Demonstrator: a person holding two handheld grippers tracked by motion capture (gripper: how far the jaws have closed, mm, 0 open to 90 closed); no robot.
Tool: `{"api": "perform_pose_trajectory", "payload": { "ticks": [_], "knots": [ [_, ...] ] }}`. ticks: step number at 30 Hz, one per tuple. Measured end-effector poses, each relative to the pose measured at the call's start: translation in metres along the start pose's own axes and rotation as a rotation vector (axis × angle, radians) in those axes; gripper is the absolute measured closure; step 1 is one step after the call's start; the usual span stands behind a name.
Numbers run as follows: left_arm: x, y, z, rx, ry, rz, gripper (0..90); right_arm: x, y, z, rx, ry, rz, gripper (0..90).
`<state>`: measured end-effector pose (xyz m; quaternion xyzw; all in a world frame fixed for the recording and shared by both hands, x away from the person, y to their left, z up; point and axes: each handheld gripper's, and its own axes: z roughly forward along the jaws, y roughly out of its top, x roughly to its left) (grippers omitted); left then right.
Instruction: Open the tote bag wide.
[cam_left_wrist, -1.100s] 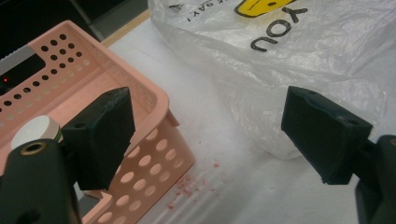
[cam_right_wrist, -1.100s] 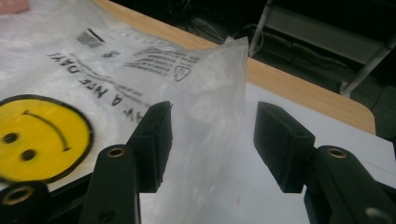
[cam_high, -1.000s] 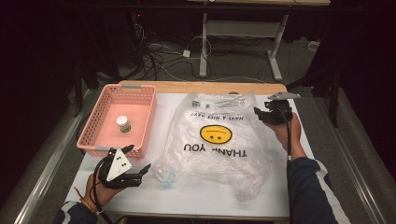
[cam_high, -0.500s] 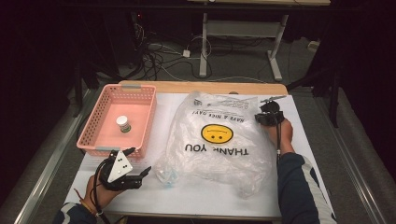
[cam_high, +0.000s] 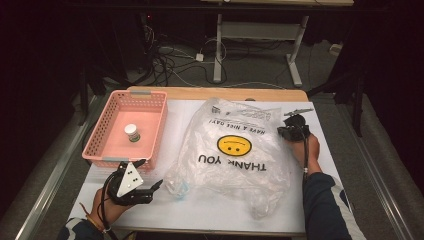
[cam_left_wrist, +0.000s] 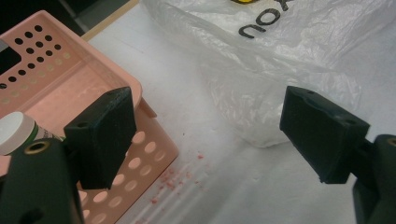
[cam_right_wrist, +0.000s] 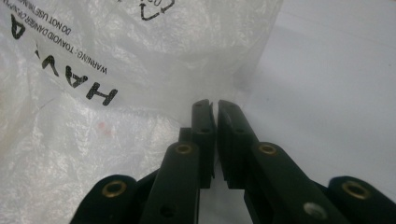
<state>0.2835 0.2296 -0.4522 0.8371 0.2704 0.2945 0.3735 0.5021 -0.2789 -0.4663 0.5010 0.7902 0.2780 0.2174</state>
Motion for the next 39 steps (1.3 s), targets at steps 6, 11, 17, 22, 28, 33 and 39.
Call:
{"api": "perform_pose_trajectory", "payload": {
  "ticks": [6, 11, 17, 22, 28, 33, 39],
  "knots": [
    [-0.001, 0.0, -0.001, -0.001, 0.003, 0.002, 18.1, 0.0, -0.011, -0.006, -0.019, 0.007, 0.008, 87.9],
    [-0.001, 0.0, -0.001, -0.003, 0.004, -0.001, 18.1, -0.001, -0.018, -0.014, -0.028, 0.0, 0.009, 87.9],
    [-0.002, 0.001, -0.002, -0.005, 0.007, 0.005, 18.1, -0.002, -0.033, -0.027, -0.034, -0.018, 0.008, 87.8],
    [-0.002, 0.001, -0.003, -0.001, 0.011, 0.012, 18.1, -0.004, -0.044, -0.04, -0.044, -0.008, 0.028, 87.8],
    [-0.002, 0.001, -0.005, -0.005, 0.013, 0.009, 18.1, 0.0, -0.052, -0.052, -0.055, -0.011, 0.011, 87.7],
    [-0.003, 0.001, -0.004, -0.003, 0.013, 0.013, 18.1, 0.002, -0.054, -0.056, -0.063, -0.012, 0.009, 87.8],
    [-0.003, 0.0, -0.004, 0.002, 0.012, 0.016, 18.1, 0.005, -0.068, -0.062, -0.039, -0.012, 0.007, 87.2]
  ]
}}
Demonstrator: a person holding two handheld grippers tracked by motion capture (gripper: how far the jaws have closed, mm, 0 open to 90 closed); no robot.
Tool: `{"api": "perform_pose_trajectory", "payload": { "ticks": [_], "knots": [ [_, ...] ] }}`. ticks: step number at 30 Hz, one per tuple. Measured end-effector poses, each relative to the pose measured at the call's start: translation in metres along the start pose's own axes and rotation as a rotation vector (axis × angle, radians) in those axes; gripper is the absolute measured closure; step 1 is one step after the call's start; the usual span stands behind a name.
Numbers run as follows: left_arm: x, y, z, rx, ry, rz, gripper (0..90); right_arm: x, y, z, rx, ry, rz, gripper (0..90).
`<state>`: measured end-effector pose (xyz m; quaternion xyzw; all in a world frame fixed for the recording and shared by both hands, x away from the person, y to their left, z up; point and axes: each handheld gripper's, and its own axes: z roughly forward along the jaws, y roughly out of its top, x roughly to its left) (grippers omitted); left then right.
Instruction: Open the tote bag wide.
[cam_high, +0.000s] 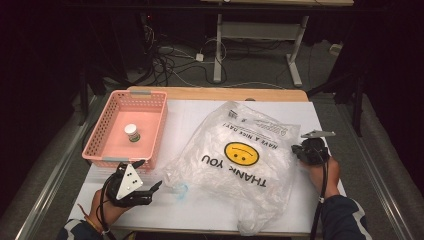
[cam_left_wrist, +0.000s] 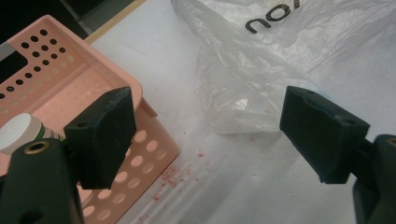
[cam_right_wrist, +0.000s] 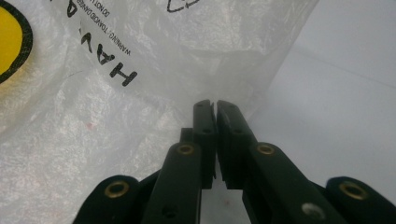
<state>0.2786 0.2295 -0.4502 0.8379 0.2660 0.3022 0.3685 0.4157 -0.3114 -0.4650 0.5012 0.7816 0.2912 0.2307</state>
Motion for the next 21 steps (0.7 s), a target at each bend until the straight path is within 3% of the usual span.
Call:
{"api": "perform_pose_trajectory", "payload": {
  "ticks": [3, 6, 11, 13, 15, 17, 21],
  "knots": [
    [0.0, 0.0, 0.0, -0.001, 0.0, 0.004, 18.1, 0.002, -0.006, -0.003, 0.006, 0.02, 0.009, 87.1],
    [-0.001, 0.001, -0.001, -0.002, 0.0, 0.005, 18.1, 0.008, -0.014, -0.009, 0.011, 0.012, -0.016, 86.6],
    [-0.001, 0.001, -0.002, -0.005, 0.001, 0.005, 18.1, 0.015, -0.022, -0.018, -0.001, 0.001, -0.048, 79.1],
    [-0.001, 0.001, -0.002, -0.005, 0.001, 0.005, 18.1, 0.019, -0.022, -0.024, -0.015, -0.014, -0.058, 71.9],
    [-0.001, 0.001, -0.002, -0.004, 0.002, 0.005, 18.1, 0.023, -0.02, -0.032, -0.046, -0.041, -0.078, 60.5],
    [-0.001, 0.001, -0.001, -0.003, 0.002, 0.005, 18.1, 0.03, -0.016, -0.043, -0.089, -0.068, -0.102, 58.1],
    [-0.001, 0.001, -0.001, -0.001, 0.002, 0.006, 18.1, 0.053, -0.005, -0.064, -0.181, -0.055, -0.156, 49.4]
  ]
}}
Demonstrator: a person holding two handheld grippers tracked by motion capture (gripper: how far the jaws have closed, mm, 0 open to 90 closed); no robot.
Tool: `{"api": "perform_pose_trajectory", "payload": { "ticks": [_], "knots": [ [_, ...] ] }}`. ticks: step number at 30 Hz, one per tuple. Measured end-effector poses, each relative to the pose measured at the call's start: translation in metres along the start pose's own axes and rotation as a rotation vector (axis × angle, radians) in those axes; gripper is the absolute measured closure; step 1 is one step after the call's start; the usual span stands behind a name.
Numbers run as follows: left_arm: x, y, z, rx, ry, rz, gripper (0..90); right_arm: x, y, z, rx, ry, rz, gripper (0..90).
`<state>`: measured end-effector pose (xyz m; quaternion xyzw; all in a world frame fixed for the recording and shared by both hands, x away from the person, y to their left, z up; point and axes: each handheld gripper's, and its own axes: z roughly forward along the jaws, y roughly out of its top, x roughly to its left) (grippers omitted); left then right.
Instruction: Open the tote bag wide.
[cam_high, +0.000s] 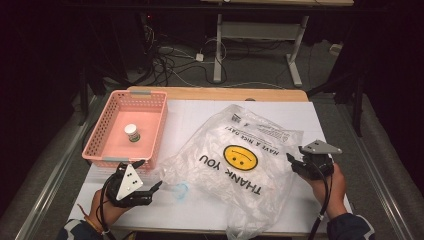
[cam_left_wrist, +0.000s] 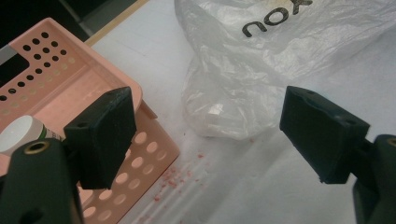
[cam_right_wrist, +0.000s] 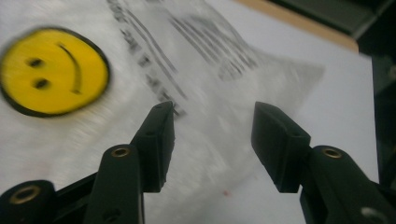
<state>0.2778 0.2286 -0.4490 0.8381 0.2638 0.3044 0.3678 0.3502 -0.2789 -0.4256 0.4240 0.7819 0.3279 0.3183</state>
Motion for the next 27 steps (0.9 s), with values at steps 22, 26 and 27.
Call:
{"api": "perform_pose_trajectory", "payload": {
  "ticks": [22, 26, 27],
  "knots": [
    [-0.001, -0.001, 0.003, 0.01, -0.006, -0.004, 18.1, 0.192, 0.037, 0.018, 0.08, 0.421, -0.53, 30.4],
    [-0.002, 0.0, 0.004, 0.013, -0.008, -0.003, 18.1, 0.198, 0.032, 0.03, 0.119, 0.401, -0.585, 35.1],
    [-0.002, 0.0, 0.004, 0.014, -0.008, -0.001, 18.1, 0.197, 0.031, 0.032, 0.128, 0.393, -0.599, 39.5]
  ]
}}
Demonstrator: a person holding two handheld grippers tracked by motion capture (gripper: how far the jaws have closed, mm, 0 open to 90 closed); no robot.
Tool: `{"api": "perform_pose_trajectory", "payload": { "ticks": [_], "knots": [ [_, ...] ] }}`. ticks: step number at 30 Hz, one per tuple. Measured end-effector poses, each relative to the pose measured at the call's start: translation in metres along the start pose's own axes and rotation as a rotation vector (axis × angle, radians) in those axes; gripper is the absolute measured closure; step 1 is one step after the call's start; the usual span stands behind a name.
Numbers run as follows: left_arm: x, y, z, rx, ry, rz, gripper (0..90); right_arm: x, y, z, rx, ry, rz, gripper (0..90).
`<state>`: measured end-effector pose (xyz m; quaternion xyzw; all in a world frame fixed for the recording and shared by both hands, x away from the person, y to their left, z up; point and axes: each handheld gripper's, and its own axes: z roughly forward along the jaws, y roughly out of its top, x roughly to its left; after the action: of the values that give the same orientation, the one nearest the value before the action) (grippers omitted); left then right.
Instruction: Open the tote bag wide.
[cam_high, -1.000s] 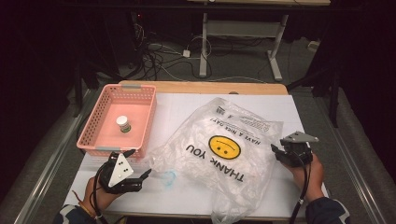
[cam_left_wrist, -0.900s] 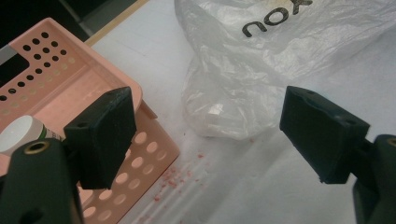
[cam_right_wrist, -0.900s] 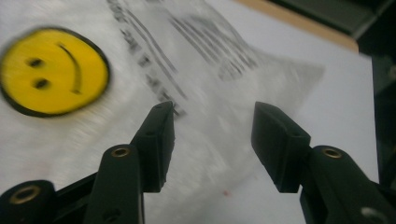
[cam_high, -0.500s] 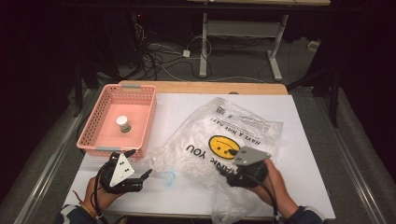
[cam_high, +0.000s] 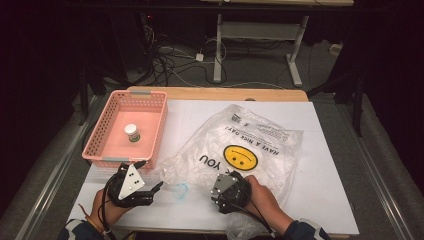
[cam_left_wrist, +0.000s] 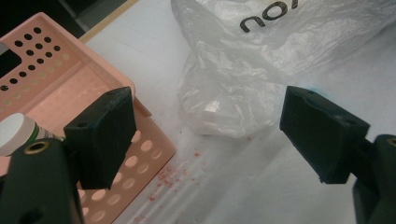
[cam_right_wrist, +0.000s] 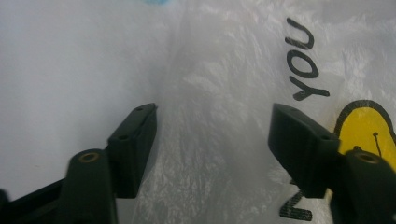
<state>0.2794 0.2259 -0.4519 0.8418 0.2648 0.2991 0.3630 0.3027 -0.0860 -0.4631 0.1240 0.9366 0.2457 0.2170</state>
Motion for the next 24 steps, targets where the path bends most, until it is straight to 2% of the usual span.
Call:
{"api": "perform_pose_trajectory", "payload": {
  "ticks": [2, 3, 4, 5, 8, 10, 13, 15, 20, 22, 23, 24],
  "knots": [
    [0.0, 0.0, 0.0, 0.0, 0.001, -0.001, 18.1, -0.002, -0.002, 0.001, 0.01, -0.003, -0.008, 45.3],
    [0.0, 0.0, 0.0, 0.001, 0.001, -0.001, 18.1, -0.004, -0.003, 0.0, 0.005, -0.003, -0.004, 52.1],
    [0.0, 0.0, 0.001, 0.002, 0.0, -0.001, 18.1, -0.006, -0.004, -0.001, -0.012, 0.014, 0.01, 58.8],
    [0.0, 0.0, 0.001, 0.004, 0.0, 0.0, 18.1, -0.008, -0.005, -0.002, -0.02, 0.018, 0.01, 60.2],
    [-0.001, 0.0, 0.001, 0.003, 0.001, 0.0, 18.1, -0.014, -0.007, -0.006, -0.044, 0.012, 0.025, 74.6],
    [-0.001, 0.0, 0.001, 0.003, 0.002, 0.001, 18.1, -0.017, -0.008, -0.008, -0.055, 0.014, 0.042, 81.3],
    [-0.001, 0.0, 0.001, 0.004, 0.002, 0.001, 18.1, -0.02, -0.009, -0.011, -0.083, 0.019, 0.069, 85.0],
    [-0.001, 0.0, 0.001, 0.003, 0.002, 0.002, 18.1, -0.021, -0.009, -0.014, -0.098, 0.002, 0.079, 88.0],
    [0.0, 0.0, 0.001, 0.004, 0.003, 0.002, 18.1, -0.031, -0.011, -0.021, -0.136, -0.021, 0.114, 87.9],
    [0.0, 0.0, 0.001, 0.004, 0.004, 0.002, 18.1, -0.035, -0.012, -0.023, -0.154, -0.022, 0.144, 88.0],
    [0.0, 0.0, 0.001, 0.003, 0.005, 0.002, 18.1, -0.038, -0.013, -0.025, -0.17, -0.023, 0.177, 89.6],
    [0.0, 0.0, 0.001, 0.003, 0.005, 0.001, 18.1, -0.041, -0.013, -0.027, -0.179, -0.034, 0.175, 90.0]
  ]
}}
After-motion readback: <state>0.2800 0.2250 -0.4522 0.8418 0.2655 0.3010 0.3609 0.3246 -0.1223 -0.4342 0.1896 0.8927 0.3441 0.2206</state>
